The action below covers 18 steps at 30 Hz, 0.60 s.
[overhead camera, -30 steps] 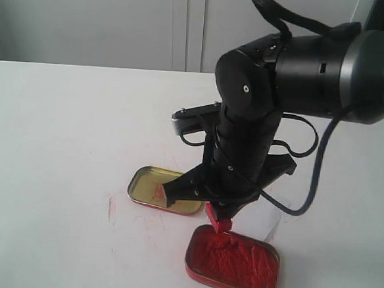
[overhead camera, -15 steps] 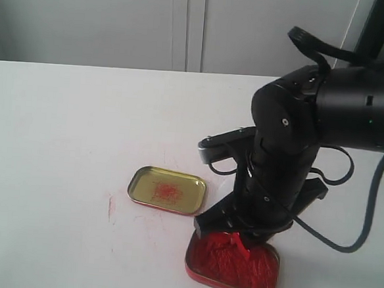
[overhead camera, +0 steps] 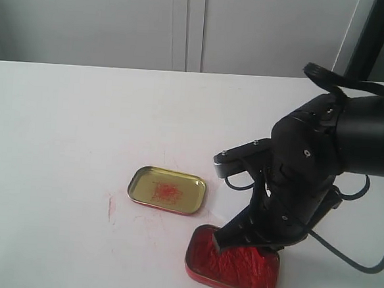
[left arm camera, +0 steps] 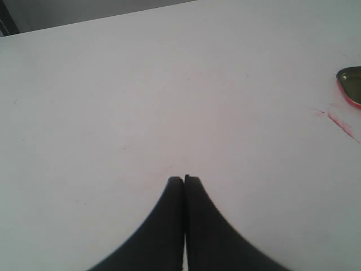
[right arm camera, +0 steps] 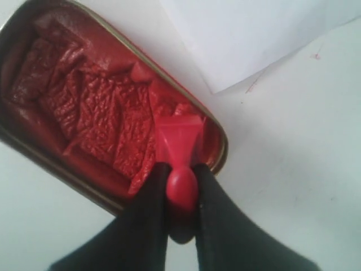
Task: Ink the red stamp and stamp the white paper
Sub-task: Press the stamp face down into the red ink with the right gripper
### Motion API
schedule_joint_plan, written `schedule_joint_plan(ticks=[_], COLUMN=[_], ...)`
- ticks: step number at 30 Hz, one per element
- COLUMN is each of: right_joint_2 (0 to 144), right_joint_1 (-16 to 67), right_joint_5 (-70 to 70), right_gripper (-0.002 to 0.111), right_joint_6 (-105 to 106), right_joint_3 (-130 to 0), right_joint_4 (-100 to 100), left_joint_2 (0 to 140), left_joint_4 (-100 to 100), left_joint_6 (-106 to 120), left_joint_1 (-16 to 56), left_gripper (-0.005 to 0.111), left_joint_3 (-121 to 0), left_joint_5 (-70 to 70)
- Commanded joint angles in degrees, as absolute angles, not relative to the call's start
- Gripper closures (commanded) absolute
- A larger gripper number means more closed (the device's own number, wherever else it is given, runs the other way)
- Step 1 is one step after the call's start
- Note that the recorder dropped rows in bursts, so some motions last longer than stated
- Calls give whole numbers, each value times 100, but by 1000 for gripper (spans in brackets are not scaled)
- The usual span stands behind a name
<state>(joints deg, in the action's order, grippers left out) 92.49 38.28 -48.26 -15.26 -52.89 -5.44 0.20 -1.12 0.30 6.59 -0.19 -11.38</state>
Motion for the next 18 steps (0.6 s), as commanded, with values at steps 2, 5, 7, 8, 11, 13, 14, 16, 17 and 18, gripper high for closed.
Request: schedule_joint_plan(ticks=[2,5,7,8,11,13,14,16,17,18], right_joint_2=[9353,9444,9455,9455,9455,9455,9456,9468,9490,9514], right_joint_1=[3767,3767,3767,3767,3767,3767,3767,3767,3767,3767], right_joint_5=[-4765,-4717,-4676,-4661,-4633,-4611,-4581,-4555,-4548,-4535], right_gripper=[108,108,108,108,108,108,108,108,108,108], right_joint_6=[-1557,-1557,-1557,-1557,-1557,-1557,-1557,-1557,-1557,-1557], right_joint_3=[-5247,-5247,-5247,-5247,-5247,-5247,-5247,-5247,-5247,-5247], right_joint_4=[-645,-645,-645,-645,-645,-645,-645,-645,-645,-645], left_joint_2=[0,0,0,0,0,0,0,0,0,0], left_joint_4=[-96,-96,-96,-96,-96,-96,-96,-96,-96,-96], left_joint_6=[46,46,46,46,46,46,46,46,46,46], left_joint_1=[645,645,645,645,645,645,645,645,645,645], left_gripper=[107,107,107,107,107,107,107,107,107,107], left_joint_3=[0,0,0,0,0,0,0,0,0,0], left_joint_5=[-1114,-1114,-1114,-1114,-1114,-1114,-1114,-1114,-1114,-1114])
